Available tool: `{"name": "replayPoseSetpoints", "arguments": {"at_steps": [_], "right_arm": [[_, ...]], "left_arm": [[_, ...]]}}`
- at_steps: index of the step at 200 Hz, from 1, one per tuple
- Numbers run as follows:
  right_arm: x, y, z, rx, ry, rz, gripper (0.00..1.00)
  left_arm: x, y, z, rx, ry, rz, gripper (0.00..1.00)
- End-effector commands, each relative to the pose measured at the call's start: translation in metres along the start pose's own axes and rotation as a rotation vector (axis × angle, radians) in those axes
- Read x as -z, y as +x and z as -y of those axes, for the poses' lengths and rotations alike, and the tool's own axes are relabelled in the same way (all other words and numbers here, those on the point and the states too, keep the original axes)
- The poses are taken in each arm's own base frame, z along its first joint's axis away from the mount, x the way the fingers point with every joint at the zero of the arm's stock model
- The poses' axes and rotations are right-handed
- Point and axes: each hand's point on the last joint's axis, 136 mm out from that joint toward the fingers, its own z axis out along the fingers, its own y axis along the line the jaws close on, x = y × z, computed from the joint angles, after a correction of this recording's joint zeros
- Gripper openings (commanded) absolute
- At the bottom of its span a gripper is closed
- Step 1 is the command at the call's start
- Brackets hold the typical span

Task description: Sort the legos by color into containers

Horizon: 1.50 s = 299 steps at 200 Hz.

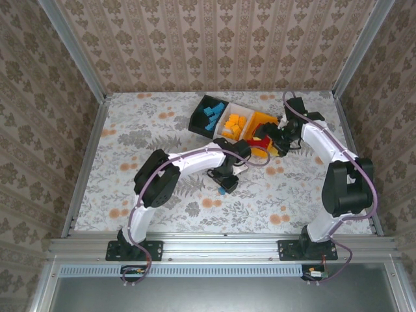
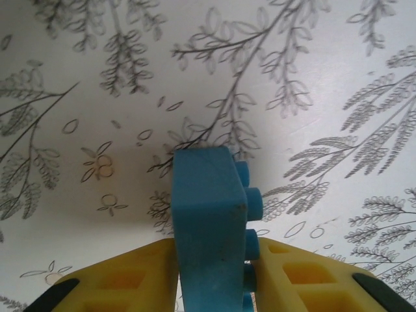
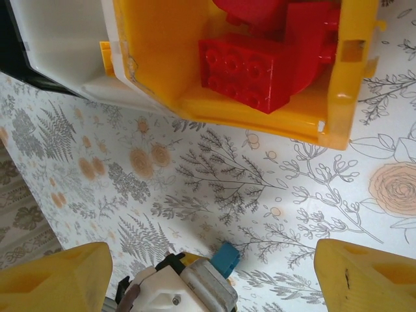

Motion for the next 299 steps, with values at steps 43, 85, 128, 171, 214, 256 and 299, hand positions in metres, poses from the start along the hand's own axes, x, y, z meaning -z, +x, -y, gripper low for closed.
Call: {"name": "replayPoseSetpoints", "arguments": {"at_steps": [43,85,128,171,214,256,299], "right_arm": [[-0.003,-0.027,-0.03,-0.01,-0.075,-0.006,0.82],[0.001,-0.033,-0.039,0.0,-0.088,-0.003,0.82],[0.016,-0.03,-0.046,0.019,-0.101,0.022,0.82],[0.026,-0.022,-0.04,0.043,-0.08,0.043,0.82],[0.034,-0.011,-0.031,0.054,-0.059,0.049,0.82],[0.032,-0.003,-0.019,0.045,-0.041,0.041,0.83],[0.026,-0.003,-0.014,0.028,-0.043,0.021,0.83]], "left_arm": [[0.052,0.005,-0.043,0.282,0.048,0.12,0.34],[0.094,-0.021,-0.076,0.448,0.151,0.285,0.34],[0.146,-0.052,-0.11,0.578,0.264,0.465,0.34],[0.177,-0.072,-0.145,0.692,0.367,0.584,0.34],[0.172,-0.076,-0.137,0.564,0.299,0.467,0.45],[0.103,-0.02,-0.065,0.251,0.071,0.142,0.62],[0.053,-0.012,-0.028,0.204,0.035,0.078,0.66]]}}
